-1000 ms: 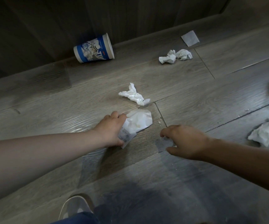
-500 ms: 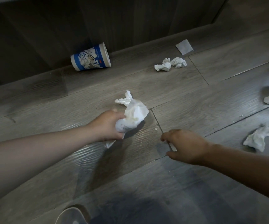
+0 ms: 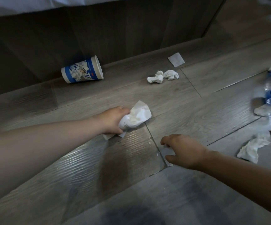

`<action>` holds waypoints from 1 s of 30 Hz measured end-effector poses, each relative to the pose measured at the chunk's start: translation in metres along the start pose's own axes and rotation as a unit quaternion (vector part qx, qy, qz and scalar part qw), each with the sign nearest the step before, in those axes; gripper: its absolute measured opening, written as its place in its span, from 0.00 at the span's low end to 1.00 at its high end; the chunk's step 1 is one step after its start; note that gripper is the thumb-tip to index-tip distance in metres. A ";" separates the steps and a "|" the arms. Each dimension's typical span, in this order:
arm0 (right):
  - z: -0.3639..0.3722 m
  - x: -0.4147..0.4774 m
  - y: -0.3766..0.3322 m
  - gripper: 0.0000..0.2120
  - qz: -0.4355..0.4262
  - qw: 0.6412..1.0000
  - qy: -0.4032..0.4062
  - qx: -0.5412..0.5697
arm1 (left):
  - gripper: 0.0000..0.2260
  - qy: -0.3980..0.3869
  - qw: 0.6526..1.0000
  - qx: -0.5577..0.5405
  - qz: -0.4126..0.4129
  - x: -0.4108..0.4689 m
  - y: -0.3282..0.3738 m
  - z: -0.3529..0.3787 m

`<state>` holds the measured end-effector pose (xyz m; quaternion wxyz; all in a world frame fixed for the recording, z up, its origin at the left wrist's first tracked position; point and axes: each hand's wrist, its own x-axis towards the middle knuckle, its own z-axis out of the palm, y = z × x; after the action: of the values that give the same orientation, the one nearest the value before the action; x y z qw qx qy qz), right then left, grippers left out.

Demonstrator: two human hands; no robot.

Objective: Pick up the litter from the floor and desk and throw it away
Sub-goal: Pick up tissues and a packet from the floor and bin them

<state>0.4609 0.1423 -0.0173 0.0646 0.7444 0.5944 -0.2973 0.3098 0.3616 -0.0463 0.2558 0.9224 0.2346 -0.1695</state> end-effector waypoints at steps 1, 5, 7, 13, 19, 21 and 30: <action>-0.002 0.002 0.003 0.23 0.003 1.000 0.004 0.000 | 0.27 0.004 1.000 0.000 -0.003 0.000 -0.001 0.002; -0.012 0.016 0.016 0.23 0.025 0.999 0.024 0.003 | 0.13 0.034 0.998 -0.011 -0.047 -0.003 -0.004 0.010; -0.023 0.027 0.025 0.23 0.042 0.998 0.043 0.012 | 0.12 0.048 0.994 -0.045 -0.087 -0.003 -0.007 0.010; -0.067 0.077 0.061 0.26 0.115 0.978 0.161 0.062 | 0.12 0.071 0.983 -0.107 -0.133 0.003 -0.019 -0.002; -0.093 0.131 0.085 0.38 0.184 0.950 0.217 0.130 | 0.15 0.093 0.975 -0.117 -0.166 0.025 -0.025 -0.009; -0.095 0.148 0.085 0.42 0.191 0.943 0.222 0.157 | 0.19 0.096 0.974 -0.129 -0.162 0.031 -0.028 -0.001; -0.100 0.213 0.107 0.64 0.254 0.928 0.231 0.147 | 0.22 0.077 0.984 -0.087 -0.137 0.047 -0.039 0.007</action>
<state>0.6207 0.3369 -0.0737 -0.1111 0.9197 0.3334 -0.1749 0.3275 0.4036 -0.0877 0.2905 0.8662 0.3912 -0.1107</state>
